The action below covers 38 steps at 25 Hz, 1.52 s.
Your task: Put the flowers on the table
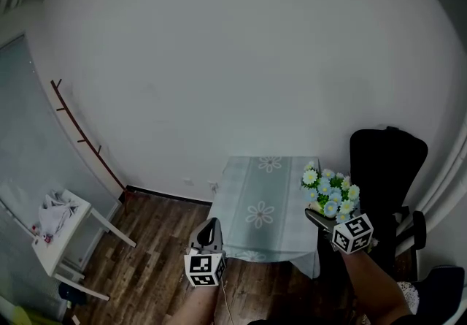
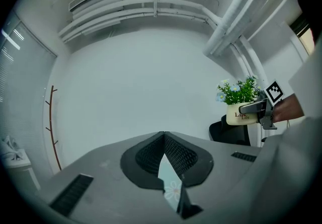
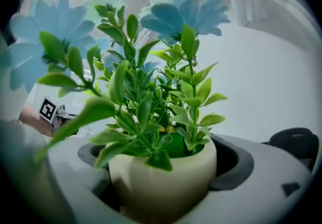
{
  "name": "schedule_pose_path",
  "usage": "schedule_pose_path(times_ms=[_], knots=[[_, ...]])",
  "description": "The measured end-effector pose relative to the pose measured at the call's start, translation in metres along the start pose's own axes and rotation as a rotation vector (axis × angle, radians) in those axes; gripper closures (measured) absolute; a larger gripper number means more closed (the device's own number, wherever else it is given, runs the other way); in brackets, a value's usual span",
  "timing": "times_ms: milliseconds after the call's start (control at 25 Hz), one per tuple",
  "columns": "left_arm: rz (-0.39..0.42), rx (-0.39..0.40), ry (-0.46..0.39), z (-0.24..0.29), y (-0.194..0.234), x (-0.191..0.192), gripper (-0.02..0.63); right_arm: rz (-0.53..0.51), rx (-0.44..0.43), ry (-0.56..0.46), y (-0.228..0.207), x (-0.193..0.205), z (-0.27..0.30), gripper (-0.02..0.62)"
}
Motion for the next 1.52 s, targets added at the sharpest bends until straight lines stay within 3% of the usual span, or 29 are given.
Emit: schedule_pose_path(times_ms=[440,720,1520], knots=[[-0.003,-0.022,0.039,0.014,-0.033,0.016,0.601,0.029,-0.039,0.000,-0.024,0.013,0.002,0.029],[0.015,0.002,0.043,0.034,-0.026,0.021,0.601,0.044,-0.032,0.018,-0.029,0.026,0.010,0.029],[0.017,0.103,0.039,0.137,0.073,0.040,0.601,0.067,0.052,0.037,-0.017,0.033,0.120,0.029]])
Point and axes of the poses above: the fingertips, and each gripper's own axes: z forward along the fingers, y to its left, x out of its underside, the point moved 2 cm from there along -z, backward along the fingers, and after that the axes turned 13 degrees about x, right-handed, at the moved point
